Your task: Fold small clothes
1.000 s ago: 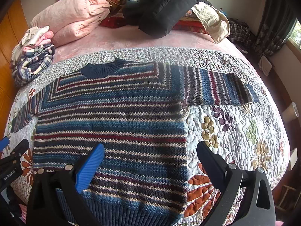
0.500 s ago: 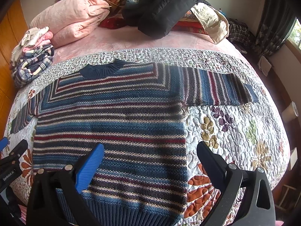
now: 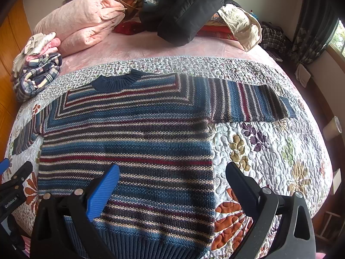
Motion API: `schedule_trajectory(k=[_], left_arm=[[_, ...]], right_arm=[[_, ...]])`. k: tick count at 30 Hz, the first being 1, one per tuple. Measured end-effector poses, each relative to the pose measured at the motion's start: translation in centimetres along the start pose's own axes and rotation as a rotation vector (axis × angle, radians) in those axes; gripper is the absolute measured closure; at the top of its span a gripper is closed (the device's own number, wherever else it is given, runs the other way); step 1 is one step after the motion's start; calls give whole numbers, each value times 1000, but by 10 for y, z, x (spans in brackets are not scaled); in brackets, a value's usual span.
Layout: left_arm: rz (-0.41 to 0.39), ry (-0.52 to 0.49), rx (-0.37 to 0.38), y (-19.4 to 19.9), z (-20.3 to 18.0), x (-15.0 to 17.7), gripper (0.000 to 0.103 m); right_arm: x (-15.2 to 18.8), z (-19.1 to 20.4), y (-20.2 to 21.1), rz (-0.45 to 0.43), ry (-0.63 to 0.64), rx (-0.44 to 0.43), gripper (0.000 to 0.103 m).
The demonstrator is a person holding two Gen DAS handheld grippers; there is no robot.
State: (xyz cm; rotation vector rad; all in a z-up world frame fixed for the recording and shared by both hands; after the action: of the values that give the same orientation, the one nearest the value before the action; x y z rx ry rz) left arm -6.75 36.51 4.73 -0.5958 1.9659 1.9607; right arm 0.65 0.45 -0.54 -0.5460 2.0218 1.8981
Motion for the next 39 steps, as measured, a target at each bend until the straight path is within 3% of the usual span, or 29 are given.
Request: schedule_trajectory(k=[39], left_arm=[[-6,-4,-8,3,2,-3,3]], right_arm=[[0,2,3,-15,3,3,4]])
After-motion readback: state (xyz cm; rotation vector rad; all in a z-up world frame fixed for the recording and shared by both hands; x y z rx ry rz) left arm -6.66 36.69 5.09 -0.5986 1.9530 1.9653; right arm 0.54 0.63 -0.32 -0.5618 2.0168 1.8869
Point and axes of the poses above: each gripper's, at about its wrist camera, not at the fingertips, and y roughly against the way its jaws point, z to its left, x to its underside, the point moved 2 cm from there along -y, roughly the way its jaws point, and after that the axes turned 5 degrees about x, right-handed, at the moved point
